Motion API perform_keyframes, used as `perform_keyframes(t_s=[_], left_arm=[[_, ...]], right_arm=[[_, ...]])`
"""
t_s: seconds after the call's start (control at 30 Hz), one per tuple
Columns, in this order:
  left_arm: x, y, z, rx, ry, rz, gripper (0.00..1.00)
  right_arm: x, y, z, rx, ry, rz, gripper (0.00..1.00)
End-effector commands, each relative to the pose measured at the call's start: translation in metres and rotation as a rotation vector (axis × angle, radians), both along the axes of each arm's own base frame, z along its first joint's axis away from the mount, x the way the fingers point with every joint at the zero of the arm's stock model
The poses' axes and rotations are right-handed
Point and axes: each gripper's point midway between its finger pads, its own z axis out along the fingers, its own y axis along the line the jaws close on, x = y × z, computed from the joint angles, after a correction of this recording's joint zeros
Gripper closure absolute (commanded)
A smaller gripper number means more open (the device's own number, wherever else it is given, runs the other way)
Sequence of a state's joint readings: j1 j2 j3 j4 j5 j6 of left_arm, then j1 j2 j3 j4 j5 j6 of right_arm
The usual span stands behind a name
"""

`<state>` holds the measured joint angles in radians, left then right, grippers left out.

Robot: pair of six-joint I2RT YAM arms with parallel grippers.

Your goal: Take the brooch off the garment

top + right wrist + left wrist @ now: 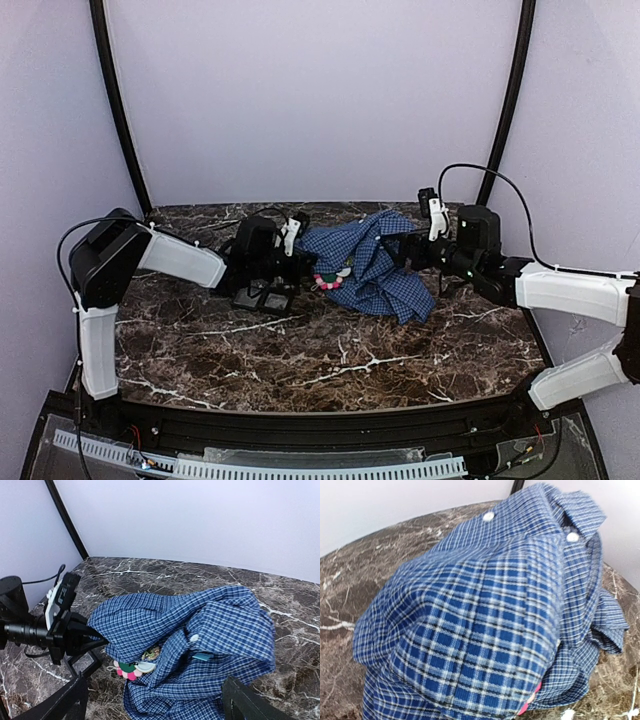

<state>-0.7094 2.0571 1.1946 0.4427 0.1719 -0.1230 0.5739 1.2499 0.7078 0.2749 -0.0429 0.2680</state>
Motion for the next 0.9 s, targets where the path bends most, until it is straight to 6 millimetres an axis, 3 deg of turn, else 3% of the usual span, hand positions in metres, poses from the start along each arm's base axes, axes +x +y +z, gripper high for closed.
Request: perform_keyframes(t_s=[0.0, 0.13, 0.2, 0.37, 0.57, 0.87], left_arm=[[-0.019, -0.008, 0.081, -0.108, -0.097, -0.109, 0.99], [-0.04, -0.005, 0.117, -0.173, -0.086, -0.163, 0.99], [-0.048, -0.002, 0.125, -0.179, -0.075, -0.177, 0.99], [-0.061, 0.004, 0.135, -0.173, -0.05, -0.2, 0.99], [-0.072, 0.013, 0.148, -0.134, -0.04, -0.21, 0.99], [-0.086, 0.018, 0.157, -0.128, -0.027, -0.243, 0.99]], right_arm=[[-0.017, 0.021, -0.002, 0.047, -0.015, 0.139, 0.09], [-0.019, 0.036, -0.011, 0.061, 0.022, 0.188, 0.13], [-0.018, 0.04, -0.017, 0.074, 0.037, 0.192, 0.14], [-0.017, 0.057, -0.03, 0.052, 0.048, 0.243, 0.23], [-0.044, 0.081, -0.038, -0.029, -0.089, 0.41, 0.27], [-0.029, 0.088, -0.079, -0.171, -0.14, 0.396, 0.4]])
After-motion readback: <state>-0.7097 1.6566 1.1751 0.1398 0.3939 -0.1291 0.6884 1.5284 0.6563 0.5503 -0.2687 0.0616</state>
